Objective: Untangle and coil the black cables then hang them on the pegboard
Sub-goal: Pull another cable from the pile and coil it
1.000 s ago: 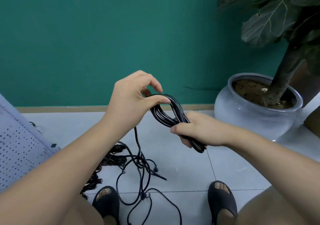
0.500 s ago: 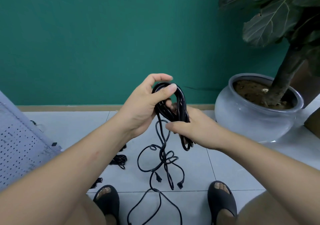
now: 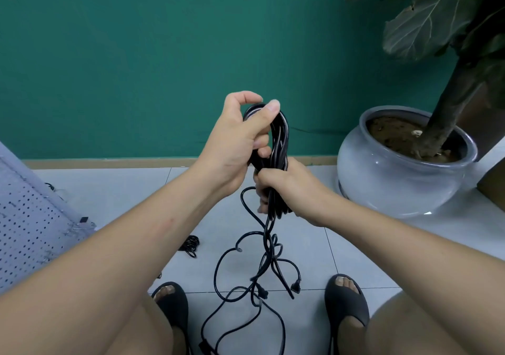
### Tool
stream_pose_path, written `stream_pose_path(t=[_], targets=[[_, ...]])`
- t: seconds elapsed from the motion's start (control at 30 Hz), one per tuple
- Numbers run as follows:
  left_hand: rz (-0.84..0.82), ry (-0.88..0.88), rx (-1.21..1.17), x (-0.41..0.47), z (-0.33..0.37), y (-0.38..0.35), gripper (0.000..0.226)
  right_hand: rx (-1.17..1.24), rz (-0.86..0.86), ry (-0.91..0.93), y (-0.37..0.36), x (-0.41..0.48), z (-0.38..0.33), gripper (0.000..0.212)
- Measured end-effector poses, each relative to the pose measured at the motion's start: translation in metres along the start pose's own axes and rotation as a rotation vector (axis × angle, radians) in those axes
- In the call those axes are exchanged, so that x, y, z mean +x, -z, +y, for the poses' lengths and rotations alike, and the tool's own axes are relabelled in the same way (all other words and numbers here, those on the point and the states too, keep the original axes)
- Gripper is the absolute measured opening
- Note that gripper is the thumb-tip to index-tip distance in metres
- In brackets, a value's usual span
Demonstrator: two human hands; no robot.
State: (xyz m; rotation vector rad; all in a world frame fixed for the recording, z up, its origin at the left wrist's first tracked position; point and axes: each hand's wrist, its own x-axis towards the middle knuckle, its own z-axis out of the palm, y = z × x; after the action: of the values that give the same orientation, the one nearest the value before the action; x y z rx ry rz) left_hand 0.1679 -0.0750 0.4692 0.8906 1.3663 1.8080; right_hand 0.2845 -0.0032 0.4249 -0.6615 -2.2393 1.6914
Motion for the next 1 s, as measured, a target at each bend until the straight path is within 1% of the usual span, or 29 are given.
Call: stream_pose_path(t=[0.07, 0.13, 0.23, 0.3, 0.33, 0.4, 0.47, 0.5, 0.57, 0.63, 0.7, 0.77, 0.9, 1.0], targets=[[-0.024, -0.024, 0.026, 0.001, -0.003, 0.001, 0.03, -0.003, 0.035, 0.012, 0.002, 0.001, 0.001, 0.022], [-0.038, -0.024, 0.029, 0.0, -0.004, 0.002, 0.033, 0.009, 0.065, 0.03, 0.006, 0.001, 0.0, 0.022], [-0.039, 0.001, 0.055, -0.001, -0.013, 0.008, 0.045, 0.062, 0.106, 0.049, 0.011, -0.001, -0.002, 0.024], [-0.027, 0.023, 0.123, 0.0, -0.024, 0.015, 0.055, 0.05, 0.14, 0.081, 0.017, -0.003, -0.005, 0.027], [-0.008, 0.032, 0.196, 0.0, -0.032, 0.018, 0.055, 0.037, 0.158, 0.101, 0.02, -0.004, -0.006, 0.027], [-0.003, 0.063, 0.402, -0.003, -0.05, 0.024, 0.038, 0.033, 0.201, 0.142, 0.026, -0.007, -0.011, 0.024], [-0.071, 0.136, 0.62, -0.01, -0.07, 0.026, 0.02, 0.064, 0.217, 0.176, 0.031, -0.007, -0.014, 0.021], [-0.117, 0.188, 0.706, -0.014, -0.081, 0.026, 0.015, 0.085, 0.214, 0.193, 0.032, -0.007, -0.015, 0.02], [-0.188, 0.254, 0.844, -0.021, -0.098, 0.025, 0.018, 0.127, 0.203, 0.225, 0.035, -0.005, -0.017, 0.019], [-0.202, 0.236, 0.917, -0.021, -0.111, 0.022, 0.024, 0.17, 0.19, 0.239, 0.037, -0.005, -0.018, 0.019], [-0.211, 0.19, 0.905, -0.02, -0.116, 0.017, 0.02, 0.197, 0.174, 0.242, 0.038, -0.006, -0.019, 0.018], [-0.231, 0.187, 0.873, -0.017, -0.12, 0.013, 0.016, 0.198, 0.165, 0.244, 0.04, -0.006, -0.02, 0.018], [-0.278, 0.335, 0.654, -0.011, -0.123, 0.019, 0.016, 0.18, 0.187, 0.238, 0.045, -0.008, -0.018, 0.017], [-0.333, 0.379, 0.606, -0.008, -0.118, 0.026, 0.019, 0.174, 0.216, 0.216, 0.055, -0.01, -0.015, 0.017]])
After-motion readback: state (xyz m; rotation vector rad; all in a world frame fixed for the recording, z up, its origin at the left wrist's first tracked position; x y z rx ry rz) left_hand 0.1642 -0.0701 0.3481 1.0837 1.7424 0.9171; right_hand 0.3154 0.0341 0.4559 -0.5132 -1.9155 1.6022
